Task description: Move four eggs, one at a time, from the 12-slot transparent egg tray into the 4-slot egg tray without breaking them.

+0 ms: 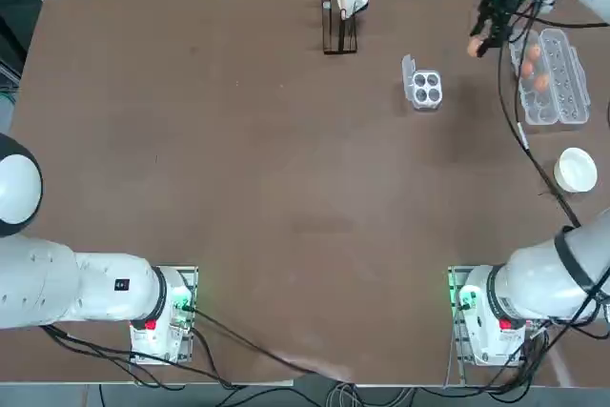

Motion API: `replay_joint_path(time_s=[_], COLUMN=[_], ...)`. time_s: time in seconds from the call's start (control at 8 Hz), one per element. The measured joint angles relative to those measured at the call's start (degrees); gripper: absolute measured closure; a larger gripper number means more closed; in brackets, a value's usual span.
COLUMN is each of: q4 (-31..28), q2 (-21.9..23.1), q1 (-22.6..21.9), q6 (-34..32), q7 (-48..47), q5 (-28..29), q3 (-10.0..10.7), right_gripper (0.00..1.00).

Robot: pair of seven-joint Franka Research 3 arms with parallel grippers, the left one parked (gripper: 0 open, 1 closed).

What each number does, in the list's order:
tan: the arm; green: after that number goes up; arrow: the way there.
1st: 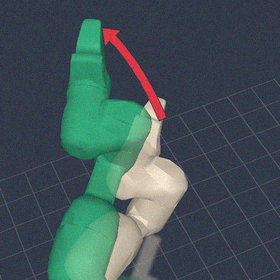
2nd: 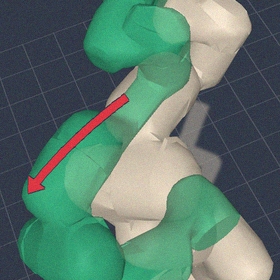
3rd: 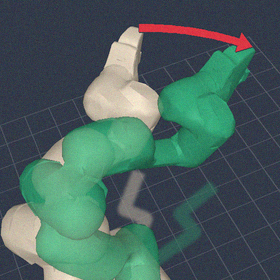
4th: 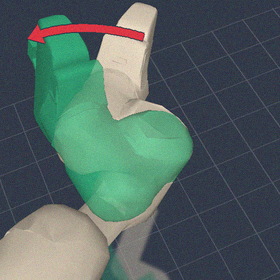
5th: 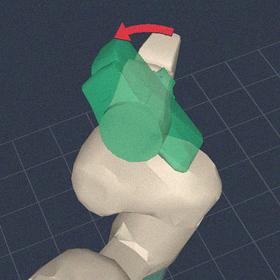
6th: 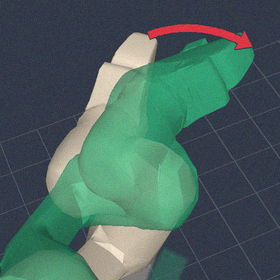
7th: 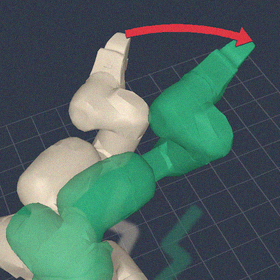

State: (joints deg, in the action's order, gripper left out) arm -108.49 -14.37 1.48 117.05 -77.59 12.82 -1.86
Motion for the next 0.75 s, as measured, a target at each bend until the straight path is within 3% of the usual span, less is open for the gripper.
replay_joint_path(time_s=[0.25,0.75], q4=[-3.5,-14.15], q2=[-0.07,-0.58], q1=[-4.63,-11.02], q6=[6.71,22.8], q7=[-0.44,-2.89], q5=[4.25,4.82], q3=[-0.02,-0.03], right_gripper=[0.44,0.44])
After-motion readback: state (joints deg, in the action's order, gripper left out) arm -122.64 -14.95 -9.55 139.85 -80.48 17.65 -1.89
